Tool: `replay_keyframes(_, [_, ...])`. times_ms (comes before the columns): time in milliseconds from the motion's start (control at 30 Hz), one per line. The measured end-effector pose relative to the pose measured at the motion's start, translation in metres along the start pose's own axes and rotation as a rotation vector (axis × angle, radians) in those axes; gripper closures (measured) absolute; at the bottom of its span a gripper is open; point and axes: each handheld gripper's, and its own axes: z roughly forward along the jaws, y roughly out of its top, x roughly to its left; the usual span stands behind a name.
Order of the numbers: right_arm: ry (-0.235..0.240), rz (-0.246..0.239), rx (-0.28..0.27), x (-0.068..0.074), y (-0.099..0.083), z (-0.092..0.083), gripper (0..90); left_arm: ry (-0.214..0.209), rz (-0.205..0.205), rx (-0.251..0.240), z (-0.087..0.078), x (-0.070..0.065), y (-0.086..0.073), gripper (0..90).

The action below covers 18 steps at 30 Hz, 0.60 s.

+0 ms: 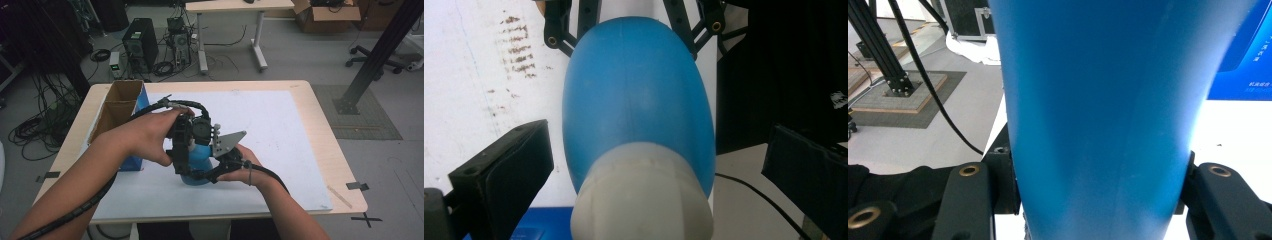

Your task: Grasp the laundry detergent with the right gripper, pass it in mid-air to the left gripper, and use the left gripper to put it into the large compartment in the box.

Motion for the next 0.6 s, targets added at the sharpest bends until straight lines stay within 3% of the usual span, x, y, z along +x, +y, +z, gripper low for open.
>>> replay_keyframes(267, [-0.001, -0.003, 0.002, -0.0006, 0.0002, 0.0012, 44.1, 0.002, -0.016, -0.007, 0.0057, 0.0019, -0.0032, 1.4])
replay_keyframes(600, [0.0, -0.006, 0.008, -0.0009, 0.0021, 0.0034, 44.1, 0.025, -0.017, -0.005, 0.0064, 0.0012, -0.0032, 9.3])
